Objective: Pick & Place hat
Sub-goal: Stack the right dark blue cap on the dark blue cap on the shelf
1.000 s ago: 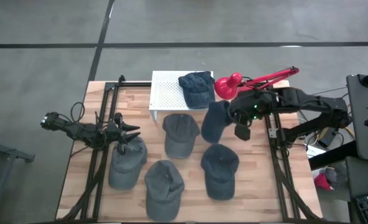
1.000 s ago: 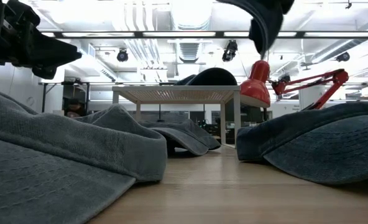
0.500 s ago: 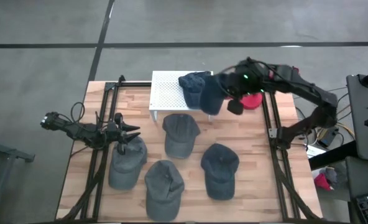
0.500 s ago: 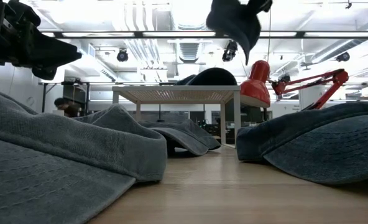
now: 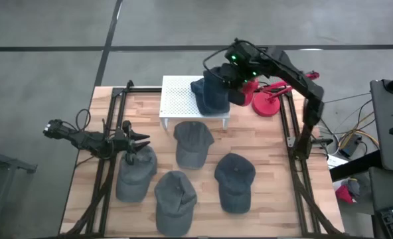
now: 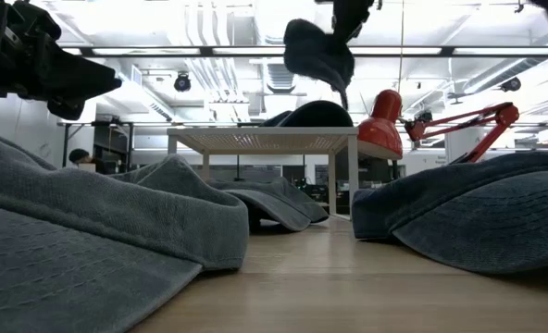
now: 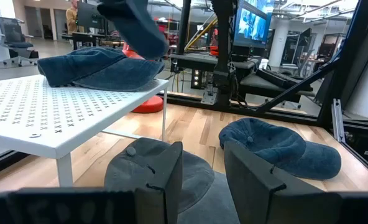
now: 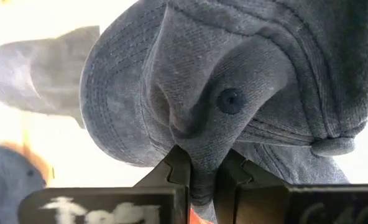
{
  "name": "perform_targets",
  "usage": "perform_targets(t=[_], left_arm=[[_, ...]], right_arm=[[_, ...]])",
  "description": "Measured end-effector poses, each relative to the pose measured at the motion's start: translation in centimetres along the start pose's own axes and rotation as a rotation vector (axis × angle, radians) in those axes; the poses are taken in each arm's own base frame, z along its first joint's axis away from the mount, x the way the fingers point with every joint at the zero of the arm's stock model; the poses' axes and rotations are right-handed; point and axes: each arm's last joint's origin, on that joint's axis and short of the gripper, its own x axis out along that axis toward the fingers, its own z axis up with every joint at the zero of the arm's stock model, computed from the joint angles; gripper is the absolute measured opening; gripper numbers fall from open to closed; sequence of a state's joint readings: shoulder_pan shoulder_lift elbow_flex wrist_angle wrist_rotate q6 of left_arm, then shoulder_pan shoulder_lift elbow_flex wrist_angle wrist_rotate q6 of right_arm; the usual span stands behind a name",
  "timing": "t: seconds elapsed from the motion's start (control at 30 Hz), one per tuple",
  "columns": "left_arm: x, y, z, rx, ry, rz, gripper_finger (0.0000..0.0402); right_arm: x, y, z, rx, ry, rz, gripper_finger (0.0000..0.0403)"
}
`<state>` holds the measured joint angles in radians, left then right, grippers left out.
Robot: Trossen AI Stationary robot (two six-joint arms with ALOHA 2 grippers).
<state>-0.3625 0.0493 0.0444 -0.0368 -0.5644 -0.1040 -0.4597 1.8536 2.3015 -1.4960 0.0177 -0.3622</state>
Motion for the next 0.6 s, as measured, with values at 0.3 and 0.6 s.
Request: perform_targets(t=[0.3, 0.6], left_arm=[[0.0, 0.0, 0.0, 0.002, 0.004, 0.002, 0.0122], [0.0, 0.0, -0.1, 0.003, 0.007, 0.002, 0.0122]], right_arm=[[2.9, -1.6, -0.2, -0.014, 0.104, 0.047, 0.0028], [3.3, -2.1, 0.4, -0.029, 0.053, 0.076, 0.0028]])
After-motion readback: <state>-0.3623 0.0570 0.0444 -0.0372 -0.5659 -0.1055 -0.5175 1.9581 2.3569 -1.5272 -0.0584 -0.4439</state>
